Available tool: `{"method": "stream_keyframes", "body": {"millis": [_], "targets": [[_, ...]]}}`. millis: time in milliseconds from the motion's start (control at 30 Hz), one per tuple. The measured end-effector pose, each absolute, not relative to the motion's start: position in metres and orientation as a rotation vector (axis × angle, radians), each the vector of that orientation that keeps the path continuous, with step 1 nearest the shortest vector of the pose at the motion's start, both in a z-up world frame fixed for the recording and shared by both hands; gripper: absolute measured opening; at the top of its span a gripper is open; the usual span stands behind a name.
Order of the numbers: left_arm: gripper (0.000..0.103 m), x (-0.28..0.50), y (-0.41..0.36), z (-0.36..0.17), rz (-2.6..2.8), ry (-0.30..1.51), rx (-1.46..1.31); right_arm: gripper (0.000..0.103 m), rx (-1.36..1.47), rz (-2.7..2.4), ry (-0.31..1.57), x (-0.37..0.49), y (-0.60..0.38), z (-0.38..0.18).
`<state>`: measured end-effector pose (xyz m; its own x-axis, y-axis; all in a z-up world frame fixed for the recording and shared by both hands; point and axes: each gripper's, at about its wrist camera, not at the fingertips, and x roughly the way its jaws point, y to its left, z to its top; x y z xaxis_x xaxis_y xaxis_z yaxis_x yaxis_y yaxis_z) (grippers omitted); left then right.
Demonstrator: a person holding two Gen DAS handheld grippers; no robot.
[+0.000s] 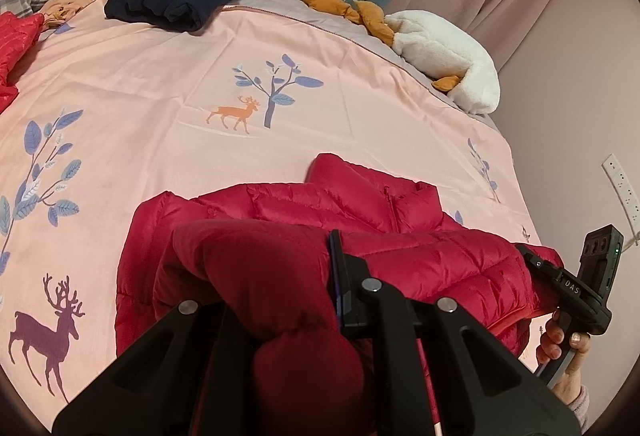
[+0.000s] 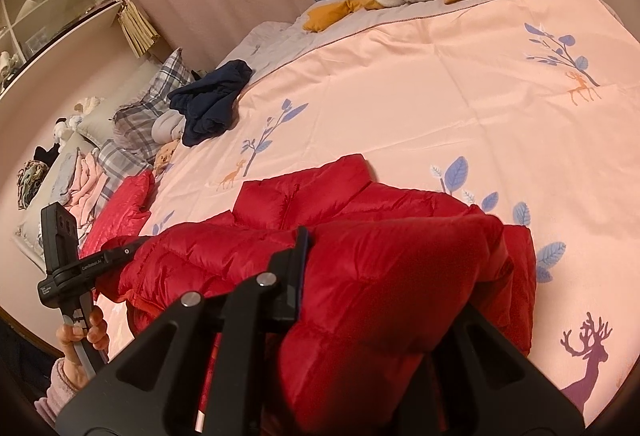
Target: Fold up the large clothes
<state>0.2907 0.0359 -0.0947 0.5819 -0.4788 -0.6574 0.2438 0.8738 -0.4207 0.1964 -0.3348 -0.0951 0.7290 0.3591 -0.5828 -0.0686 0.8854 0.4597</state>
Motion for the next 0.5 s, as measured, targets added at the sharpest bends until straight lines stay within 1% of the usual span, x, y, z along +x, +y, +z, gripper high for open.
{"method": "stream_keyframes", "body": {"millis": [500], "targets": [[0.013, 0.315, 0.027, -0.100, -0.386, 0.904, -0.291, 0.013, 0.446, 0.229, 0.735, 0.214, -0.337, -0.101]]}}
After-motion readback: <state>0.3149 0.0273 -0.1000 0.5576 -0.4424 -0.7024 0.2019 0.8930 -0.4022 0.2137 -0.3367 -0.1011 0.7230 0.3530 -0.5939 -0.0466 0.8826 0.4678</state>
